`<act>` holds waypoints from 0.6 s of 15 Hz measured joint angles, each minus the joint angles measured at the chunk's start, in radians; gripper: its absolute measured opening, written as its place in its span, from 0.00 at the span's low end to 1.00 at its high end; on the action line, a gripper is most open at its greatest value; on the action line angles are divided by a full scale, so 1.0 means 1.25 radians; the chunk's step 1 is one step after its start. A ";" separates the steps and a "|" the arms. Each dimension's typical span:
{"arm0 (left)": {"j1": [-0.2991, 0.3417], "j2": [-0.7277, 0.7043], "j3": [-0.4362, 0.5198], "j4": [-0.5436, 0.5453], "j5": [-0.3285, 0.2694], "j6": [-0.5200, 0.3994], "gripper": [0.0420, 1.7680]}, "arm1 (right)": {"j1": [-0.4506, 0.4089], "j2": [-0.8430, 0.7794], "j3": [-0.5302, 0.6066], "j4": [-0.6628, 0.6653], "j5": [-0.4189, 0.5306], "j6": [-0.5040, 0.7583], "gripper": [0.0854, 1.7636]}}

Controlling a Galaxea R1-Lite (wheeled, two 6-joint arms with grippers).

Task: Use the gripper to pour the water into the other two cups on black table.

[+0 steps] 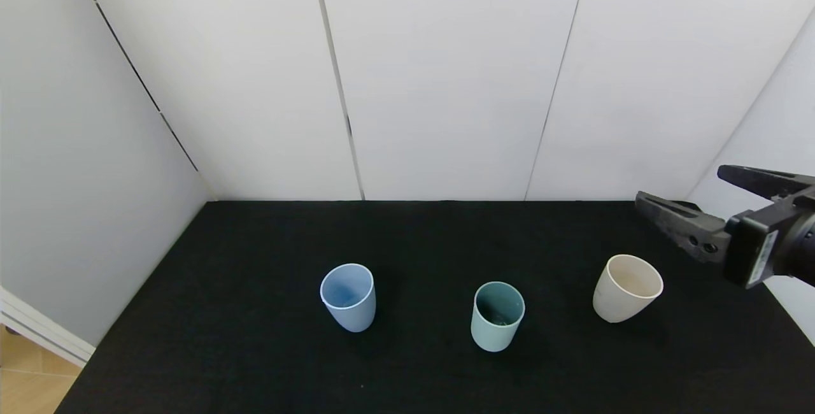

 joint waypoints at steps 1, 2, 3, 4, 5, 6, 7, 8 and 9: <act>0.000 0.000 0.000 0.000 0.000 0.000 0.97 | -0.026 -0.013 0.011 -0.004 0.030 -0.018 0.96; 0.000 0.000 0.000 0.000 0.000 0.000 0.97 | -0.059 -0.027 0.022 -0.005 0.064 -0.027 0.96; 0.000 0.000 0.000 0.000 0.000 0.000 0.97 | -0.106 -0.044 0.031 -0.005 0.097 -0.030 0.96; 0.000 0.000 0.000 0.000 0.000 0.000 0.97 | -0.154 -0.067 0.045 -0.004 0.122 -0.025 0.96; 0.000 0.000 0.000 0.000 0.000 0.000 0.97 | -0.201 -0.102 0.074 -0.004 0.146 -0.003 0.96; 0.000 0.000 0.000 0.000 0.000 0.000 0.97 | -0.236 -0.147 0.123 -0.002 0.162 0.023 0.96; 0.000 0.000 0.000 0.000 0.000 0.000 0.97 | -0.264 -0.194 0.179 -0.002 0.171 0.042 0.96; 0.000 0.000 0.000 0.000 0.000 0.000 0.97 | -0.289 -0.246 0.236 -0.002 0.179 0.055 0.96; 0.000 0.000 0.000 0.000 0.000 0.000 0.97 | -0.314 -0.299 0.289 -0.002 0.184 0.065 0.96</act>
